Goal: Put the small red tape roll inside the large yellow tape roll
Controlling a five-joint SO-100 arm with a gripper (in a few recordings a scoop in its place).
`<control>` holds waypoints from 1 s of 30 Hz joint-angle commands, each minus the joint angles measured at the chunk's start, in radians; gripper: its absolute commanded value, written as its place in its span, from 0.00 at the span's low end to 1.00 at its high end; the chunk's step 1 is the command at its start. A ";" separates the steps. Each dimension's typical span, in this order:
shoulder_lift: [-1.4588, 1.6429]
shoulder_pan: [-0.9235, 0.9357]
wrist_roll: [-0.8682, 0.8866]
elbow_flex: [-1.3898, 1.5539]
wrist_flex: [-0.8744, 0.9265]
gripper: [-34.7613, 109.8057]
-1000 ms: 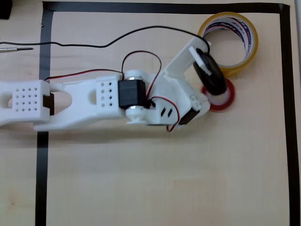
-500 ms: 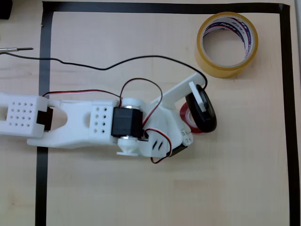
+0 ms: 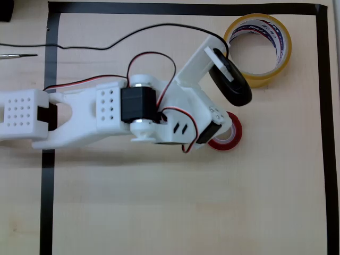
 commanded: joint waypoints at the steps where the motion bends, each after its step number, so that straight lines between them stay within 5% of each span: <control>1: 0.074 -0.002 0.008 -0.051 -0.041 0.24; 14: -0.055 0.011 0.038 -0.051 -0.040 0.24; 25: -0.025 0.023 0.046 -0.049 0.419 0.24; 30: 0.106 0.034 0.005 0.183 0.443 0.24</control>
